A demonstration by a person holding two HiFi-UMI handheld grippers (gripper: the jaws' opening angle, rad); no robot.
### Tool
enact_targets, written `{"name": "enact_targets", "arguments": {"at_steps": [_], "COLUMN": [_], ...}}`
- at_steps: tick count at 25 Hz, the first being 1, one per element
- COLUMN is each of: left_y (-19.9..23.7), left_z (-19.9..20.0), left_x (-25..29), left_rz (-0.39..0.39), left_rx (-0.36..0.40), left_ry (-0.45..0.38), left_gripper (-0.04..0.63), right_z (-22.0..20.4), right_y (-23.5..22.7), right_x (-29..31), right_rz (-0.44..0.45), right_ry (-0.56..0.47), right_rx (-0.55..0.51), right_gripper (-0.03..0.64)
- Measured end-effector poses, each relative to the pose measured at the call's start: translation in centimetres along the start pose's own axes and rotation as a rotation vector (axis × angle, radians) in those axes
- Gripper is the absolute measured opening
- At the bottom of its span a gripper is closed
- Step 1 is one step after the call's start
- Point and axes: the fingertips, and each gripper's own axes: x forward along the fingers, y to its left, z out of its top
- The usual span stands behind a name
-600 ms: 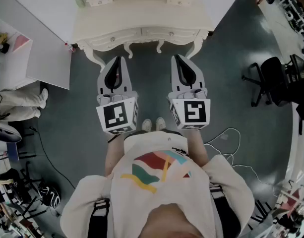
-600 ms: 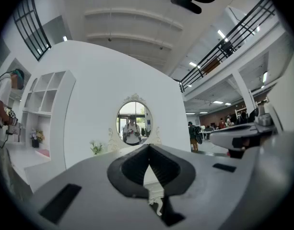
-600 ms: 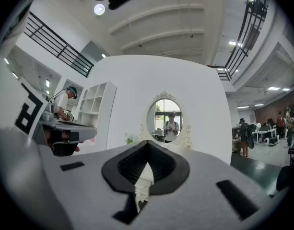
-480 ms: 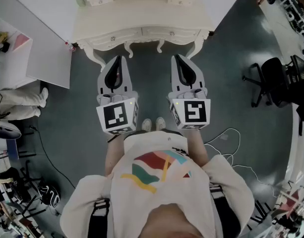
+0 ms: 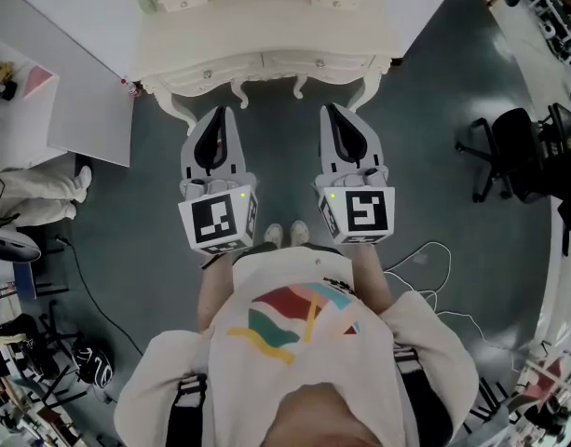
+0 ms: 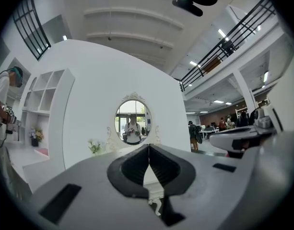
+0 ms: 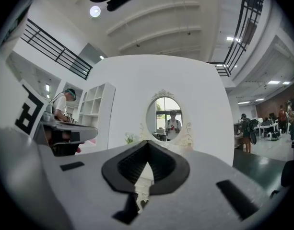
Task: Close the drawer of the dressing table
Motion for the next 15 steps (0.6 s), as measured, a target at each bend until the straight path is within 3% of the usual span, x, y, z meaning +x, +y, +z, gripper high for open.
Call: {"name": "enact_targets", "arguments": {"at_steps": [8, 15], "left_y": [-1.4, -2.1], "left_z": [-0.5, -0.5], "left_x": [0.9, 2.2], "left_rz": [0.023, 0.015], "left_rx": [-0.053, -0.04], "left_ry": [-0.011, -0.032], "left_gripper": [0.005, 0.005], "right_z": [-1.5, -1.1], "right_y": [-1.3, -2.0], "right_x": [0.0, 0.7], "right_rz": [0.043, 0.063], "right_ry": [0.037, 0.006], "right_rx": [-0.076, -0.061], "right_gripper": [0.0, 0.0]}}
